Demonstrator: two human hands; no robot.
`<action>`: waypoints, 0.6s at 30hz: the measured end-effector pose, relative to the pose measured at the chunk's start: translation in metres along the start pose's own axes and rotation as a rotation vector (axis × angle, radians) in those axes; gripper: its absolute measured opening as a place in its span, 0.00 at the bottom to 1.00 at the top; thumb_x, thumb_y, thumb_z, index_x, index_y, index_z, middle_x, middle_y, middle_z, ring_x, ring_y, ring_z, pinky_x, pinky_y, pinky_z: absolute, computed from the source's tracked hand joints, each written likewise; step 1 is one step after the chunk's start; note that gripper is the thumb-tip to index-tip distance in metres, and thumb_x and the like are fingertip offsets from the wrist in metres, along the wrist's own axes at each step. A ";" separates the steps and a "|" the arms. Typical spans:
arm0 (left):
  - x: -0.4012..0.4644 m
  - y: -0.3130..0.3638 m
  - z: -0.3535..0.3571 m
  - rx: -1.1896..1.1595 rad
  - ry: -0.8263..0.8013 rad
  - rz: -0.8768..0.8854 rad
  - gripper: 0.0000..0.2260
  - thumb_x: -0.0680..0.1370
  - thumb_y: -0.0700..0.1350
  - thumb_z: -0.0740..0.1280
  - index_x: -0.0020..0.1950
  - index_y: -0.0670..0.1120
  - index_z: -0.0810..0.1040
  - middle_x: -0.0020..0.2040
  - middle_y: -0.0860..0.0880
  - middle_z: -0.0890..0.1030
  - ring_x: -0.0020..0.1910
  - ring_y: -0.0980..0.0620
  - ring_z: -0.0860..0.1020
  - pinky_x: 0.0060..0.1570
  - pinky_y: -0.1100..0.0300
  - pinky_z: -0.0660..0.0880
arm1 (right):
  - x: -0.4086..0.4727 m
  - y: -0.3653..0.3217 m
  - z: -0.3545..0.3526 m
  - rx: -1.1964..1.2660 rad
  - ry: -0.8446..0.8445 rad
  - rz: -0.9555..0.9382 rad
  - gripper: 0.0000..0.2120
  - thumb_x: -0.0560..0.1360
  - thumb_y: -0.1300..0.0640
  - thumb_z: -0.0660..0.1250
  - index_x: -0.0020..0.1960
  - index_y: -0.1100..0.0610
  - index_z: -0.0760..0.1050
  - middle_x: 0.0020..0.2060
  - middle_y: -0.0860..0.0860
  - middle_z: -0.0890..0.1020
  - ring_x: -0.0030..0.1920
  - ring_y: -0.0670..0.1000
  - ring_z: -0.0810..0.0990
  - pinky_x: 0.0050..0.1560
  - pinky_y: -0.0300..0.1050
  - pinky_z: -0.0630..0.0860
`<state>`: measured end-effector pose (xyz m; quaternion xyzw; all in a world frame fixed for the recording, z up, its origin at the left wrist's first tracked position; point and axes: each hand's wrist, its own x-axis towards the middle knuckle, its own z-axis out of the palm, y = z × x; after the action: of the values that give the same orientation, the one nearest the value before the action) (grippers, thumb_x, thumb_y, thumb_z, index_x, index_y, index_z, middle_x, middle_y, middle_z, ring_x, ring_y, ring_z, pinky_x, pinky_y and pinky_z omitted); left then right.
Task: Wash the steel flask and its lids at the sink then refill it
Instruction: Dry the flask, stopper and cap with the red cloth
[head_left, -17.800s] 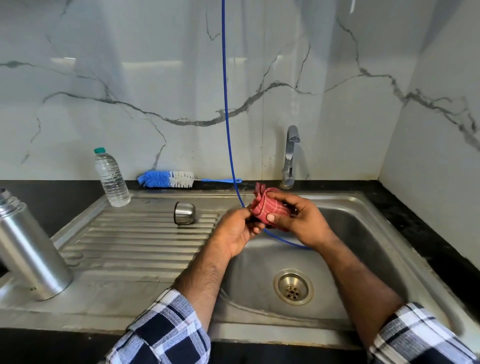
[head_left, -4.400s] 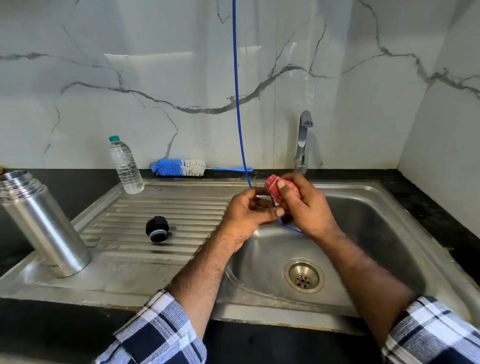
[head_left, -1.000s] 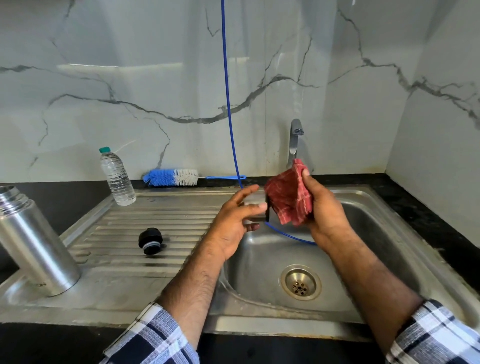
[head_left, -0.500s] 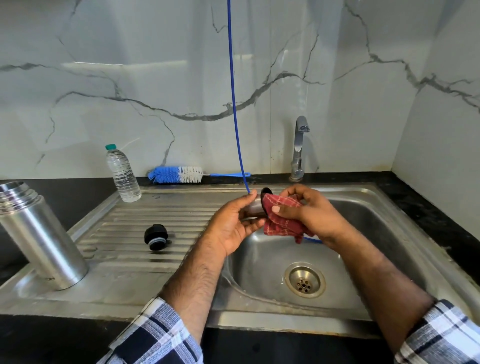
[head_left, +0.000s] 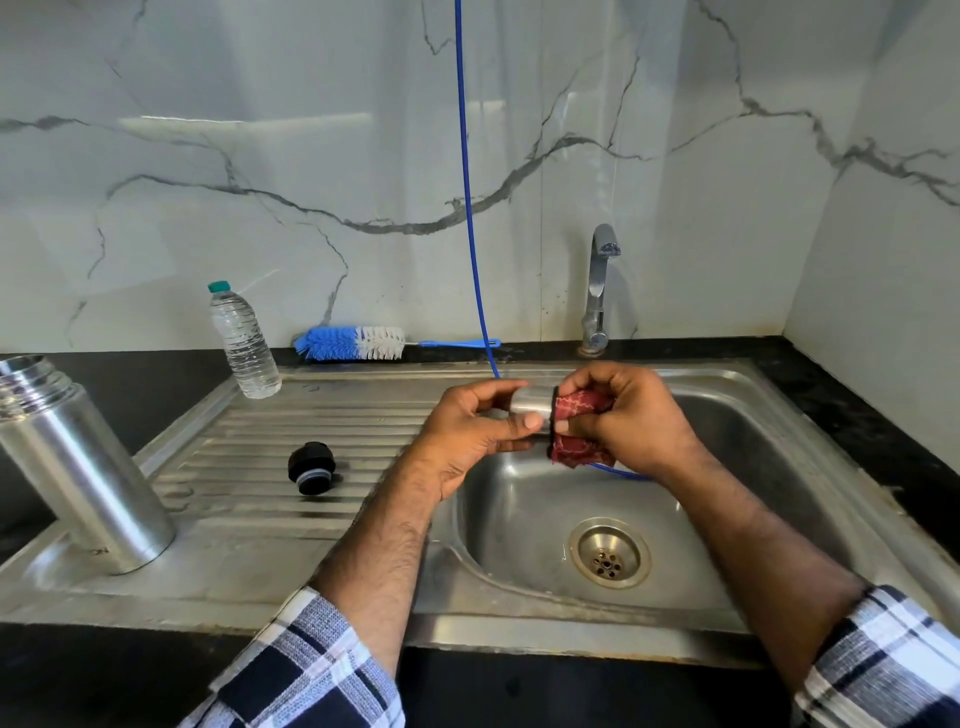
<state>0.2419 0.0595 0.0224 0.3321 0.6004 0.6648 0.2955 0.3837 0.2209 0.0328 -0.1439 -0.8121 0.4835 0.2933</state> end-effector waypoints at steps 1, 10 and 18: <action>-0.001 0.000 0.002 0.100 -0.010 0.066 0.25 0.69 0.33 0.80 0.65 0.46 0.84 0.61 0.43 0.85 0.56 0.49 0.86 0.50 0.61 0.83 | 0.001 0.001 -0.001 0.112 0.006 0.138 0.20 0.71 0.73 0.76 0.55 0.54 0.78 0.45 0.54 0.87 0.40 0.54 0.88 0.38 0.50 0.85; 0.001 -0.001 0.011 0.207 -0.005 0.230 0.29 0.66 0.31 0.83 0.63 0.51 0.85 0.58 0.48 0.88 0.56 0.48 0.87 0.59 0.51 0.84 | 0.004 0.001 -0.003 0.681 0.033 0.482 0.20 0.69 0.78 0.64 0.55 0.60 0.74 0.46 0.64 0.81 0.42 0.62 0.83 0.45 0.60 0.82; 0.002 -0.007 0.005 -0.189 0.040 -0.418 0.22 0.79 0.56 0.73 0.63 0.40 0.83 0.44 0.37 0.83 0.30 0.44 0.82 0.21 0.61 0.77 | -0.007 -0.003 0.019 -0.362 -0.055 -0.447 0.32 0.68 0.71 0.74 0.66 0.49 0.71 0.44 0.44 0.87 0.43 0.47 0.85 0.46 0.43 0.82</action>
<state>0.2440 0.0649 0.0161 0.1579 0.5971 0.6488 0.4445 0.3780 0.2026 0.0261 0.0019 -0.9044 0.2580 0.3398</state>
